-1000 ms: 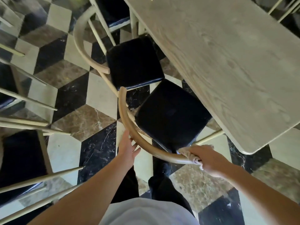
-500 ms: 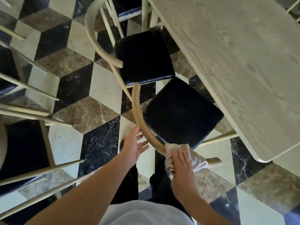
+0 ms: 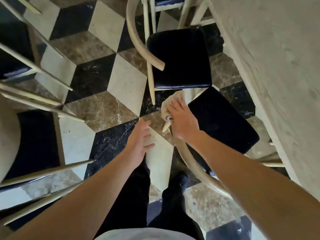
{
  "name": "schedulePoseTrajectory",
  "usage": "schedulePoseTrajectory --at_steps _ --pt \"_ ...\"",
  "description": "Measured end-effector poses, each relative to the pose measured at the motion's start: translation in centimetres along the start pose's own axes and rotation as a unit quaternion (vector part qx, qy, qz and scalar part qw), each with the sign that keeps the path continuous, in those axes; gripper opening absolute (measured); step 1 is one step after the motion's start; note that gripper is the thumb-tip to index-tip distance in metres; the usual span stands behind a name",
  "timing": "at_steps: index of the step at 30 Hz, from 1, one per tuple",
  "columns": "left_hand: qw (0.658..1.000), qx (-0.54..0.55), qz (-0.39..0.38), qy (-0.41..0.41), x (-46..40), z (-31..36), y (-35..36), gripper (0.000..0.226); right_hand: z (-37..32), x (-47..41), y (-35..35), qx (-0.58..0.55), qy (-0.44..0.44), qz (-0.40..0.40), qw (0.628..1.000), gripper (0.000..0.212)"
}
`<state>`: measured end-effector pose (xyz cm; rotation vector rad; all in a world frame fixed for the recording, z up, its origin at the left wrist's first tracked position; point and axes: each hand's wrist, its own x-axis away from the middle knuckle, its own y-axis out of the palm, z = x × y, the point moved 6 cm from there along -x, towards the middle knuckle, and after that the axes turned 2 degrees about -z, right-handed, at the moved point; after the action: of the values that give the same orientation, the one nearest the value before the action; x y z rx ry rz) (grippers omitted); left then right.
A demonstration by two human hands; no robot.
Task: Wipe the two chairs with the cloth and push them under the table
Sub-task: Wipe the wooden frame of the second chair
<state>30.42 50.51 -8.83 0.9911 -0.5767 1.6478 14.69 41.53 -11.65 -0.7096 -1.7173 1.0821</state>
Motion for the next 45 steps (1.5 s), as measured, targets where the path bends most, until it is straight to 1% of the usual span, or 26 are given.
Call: schedulePoseTrajectory --at_steps 1,2,5,8,10,13,15,16,18,20,21,23,26,28,30,33,36,39,41,43,44,45 --pt "1.000 0.003 -0.009 -0.004 -0.1 0.0 -0.6 0.039 0.5 -1.9 -0.8 0.025 -0.009 -0.013 1.000 0.073" --pt "1.000 0.010 -0.013 -0.009 -0.1 0.0 -1.2 0.038 1.0 -3.5 -1.5 0.023 -0.009 -0.018 1.000 0.069" --pt "0.999 0.028 -0.013 -0.024 0.0 -0.9 -2.4 0.035 1.7 -5.8 -2.8 -0.018 0.026 -0.034 0.999 0.067" --pt "0.998 0.044 -0.006 -0.042 0.6 -2.4 -2.8 0.041 0.5 -4.5 -2.5 -0.016 0.017 0.000 1.000 0.065" --pt "0.998 0.052 -0.001 -0.042 1.2 -3.1 -2.3 0.045 -0.5 -1.6 -1.3 0.009 -0.014 0.011 1.000 0.068" --pt "0.996 0.070 0.020 -0.045 2.0 -3.9 -1.7 0.045 -2.1 4.7 1.8 0.068 -0.103 0.004 0.992 0.068" --pt "0.995 0.080 0.027 -0.045 2.5 -4.6 -1.3 0.045 -2.5 9.9 4.0 0.068 -0.156 -0.001 0.985 0.073" --pt "0.995 0.084 0.031 -0.046 2.8 -5.2 -1.0 0.046 -2.2 12.8 4.9 0.046 -0.171 0.002 0.984 0.076" --pt "0.995 0.083 0.038 -0.049 3.5 -6.5 0.2 0.046 -0.6 18.9 7.1 0.021 -0.205 0.005 0.978 0.074" --pt "0.996 0.068 0.035 -0.045 4.1 -7.5 2.1 0.043 2.0 24.3 9.5 0.037 -0.228 -0.007 0.973 0.075" --pt "0.997 0.059 0.033 -0.042 4.3 -7.7 2.9 0.040 3.4 26.4 10.5 0.049 -0.232 -0.021 0.971 0.080" --pt "0.998 0.041 0.024 -0.036 5.0 -8.3 5.2 0.034 7.3 30.6 12.2 0.072 -0.224 -0.050 0.971 0.089" --pt "1.000 0.009 0.010 -0.018 6.1 -9.0 8.6 0.030 13.4 35.9 13.5 0.096 -0.170 -0.099 0.976 0.098" --pt "1.000 -0.006 0.007 -0.006 6.9 -9.1 10.3 0.028 16.4 38.0 13.5 0.102 -0.131 -0.106 0.980 0.105" --pt "1.000 -0.025 0.000 0.000 7.7 -9.0 11.5 0.022 17.6 38.8 13.1 0.088 -0.104 -0.092 0.986 0.107" --pt "0.999 -0.031 0.008 0.005 8.3 -9.0 11.7 0.011 16.5 38.8 13.3 0.070 -0.085 -0.081 0.991 0.106" --pt "0.999 -0.041 0.009 0.009 8.1 -8.7 10.9 0.018 13.5 37.7 14.0 0.080 -0.123 -0.059 0.987 0.100" --pt "0.998 -0.057 0.014 0.002 7.7 -8.5 9.8 0.029 10.6 35.1 13.6 0.098 -0.192 -0.040 0.976 0.088" --pt "0.998 -0.054 0.029 -0.010 7.2 -8.2 8.5 0.038 7.8 32.3 13.0 0.119 -0.244 -0.041 0.962 0.073" --pt "0.998 -0.040 0.038 -0.018 6.6 -7.5 7.2 0.041 5.2 28.9 11.7 0.143 -0.300 -0.033 0.943 0.049" --pt "0.999 -0.029 0.041 -0.019 6.3 -7.1 6.5 0.040 4.1 27.2 11.1 0.162 -0.335 -0.042 0.927 0.037" --pt "0.999 -0.012 0.046 -0.020 5.9 -6.7 5.7 0.038 3.2 25.6 10.6 0.186 -0.373 -0.070 0.906 0.031"
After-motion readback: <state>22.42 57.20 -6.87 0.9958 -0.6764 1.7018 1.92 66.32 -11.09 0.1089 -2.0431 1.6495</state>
